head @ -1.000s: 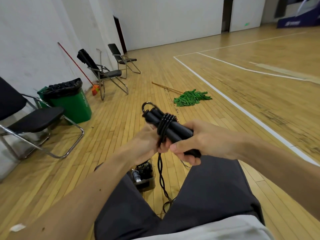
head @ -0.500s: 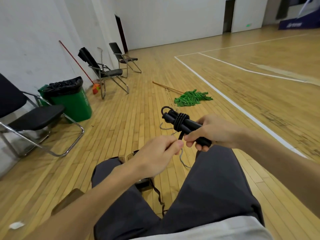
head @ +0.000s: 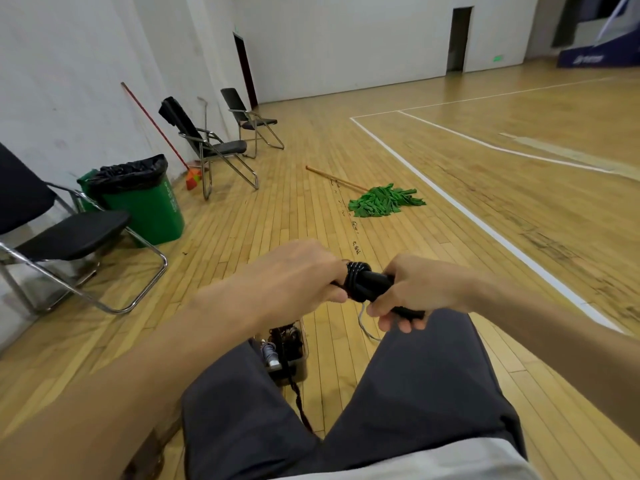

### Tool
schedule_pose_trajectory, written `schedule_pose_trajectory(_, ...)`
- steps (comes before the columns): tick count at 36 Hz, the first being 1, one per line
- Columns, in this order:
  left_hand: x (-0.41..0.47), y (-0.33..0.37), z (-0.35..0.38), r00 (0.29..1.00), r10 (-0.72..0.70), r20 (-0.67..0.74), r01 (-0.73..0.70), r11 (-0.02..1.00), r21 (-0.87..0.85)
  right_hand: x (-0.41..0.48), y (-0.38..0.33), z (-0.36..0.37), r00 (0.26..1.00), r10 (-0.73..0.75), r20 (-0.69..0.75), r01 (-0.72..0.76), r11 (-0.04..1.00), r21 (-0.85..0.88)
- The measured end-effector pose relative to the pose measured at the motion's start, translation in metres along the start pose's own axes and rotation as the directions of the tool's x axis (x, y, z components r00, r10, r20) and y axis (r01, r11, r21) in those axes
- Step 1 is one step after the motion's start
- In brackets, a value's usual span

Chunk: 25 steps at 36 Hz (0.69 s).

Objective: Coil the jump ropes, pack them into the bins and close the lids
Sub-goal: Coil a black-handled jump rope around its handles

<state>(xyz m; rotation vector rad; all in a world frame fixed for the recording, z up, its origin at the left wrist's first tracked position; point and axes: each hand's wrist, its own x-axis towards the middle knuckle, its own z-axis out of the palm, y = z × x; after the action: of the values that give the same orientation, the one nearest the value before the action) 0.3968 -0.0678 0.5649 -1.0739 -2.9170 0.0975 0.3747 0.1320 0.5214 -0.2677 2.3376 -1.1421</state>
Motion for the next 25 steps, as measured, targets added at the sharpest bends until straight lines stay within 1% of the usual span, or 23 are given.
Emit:
schedule_pose_trajectory(5, 0.009, -0.007, -0.014, 0.996, 0.087, -0.015, -0.088, 0.996, -0.028, -0.004, -0.006, 0.007, 0.996, 0.007, 0.086, 0.002, 0.994, -0.110)
schedule_pose_trajectory(9, 0.016, -0.012, -0.021, 0.995, 0.103, -0.009, -0.103, 0.982, -0.158, -0.008, -0.012, 0.011, 0.993, -0.012, 0.122, 0.034, 0.983, -0.179)
schedule_pose_trajectory(13, 0.021, -0.017, -0.022, 0.991, 0.132, -0.020, -0.132, 0.957, -0.257, -0.013, -0.015, 0.011, 0.990, -0.025, 0.139, 0.055, 0.974, -0.219)
schedule_pose_trajectory(16, 0.022, -0.021, -0.021, 0.991, 0.130, -0.016, -0.129, 0.939, -0.320, -0.016, -0.017, 0.013, 0.987, -0.043, 0.156, 0.080, 0.968, -0.239)
schedule_pose_trajectory(21, 0.025, -0.025, -0.018, 0.988, 0.146, 0.047, -0.108, 0.879, -0.465, -0.022, -0.020, 0.016, 0.978, -0.087, 0.192, 0.138, 0.952, -0.274)
schedule_pose_trajectory(23, 0.025, -0.026, -0.017, 0.978, 0.174, 0.111, -0.086, 0.833, -0.547, -0.024, -0.022, 0.018, 0.973, -0.098, 0.211, 0.160, 0.940, -0.300)
schedule_pose_trajectory(25, 0.023, -0.028, -0.014, 0.964, 0.196, 0.178, -0.037, 0.765, -0.643, -0.026, -0.022, 0.020, 0.965, -0.117, 0.235, 0.187, 0.934, -0.303)
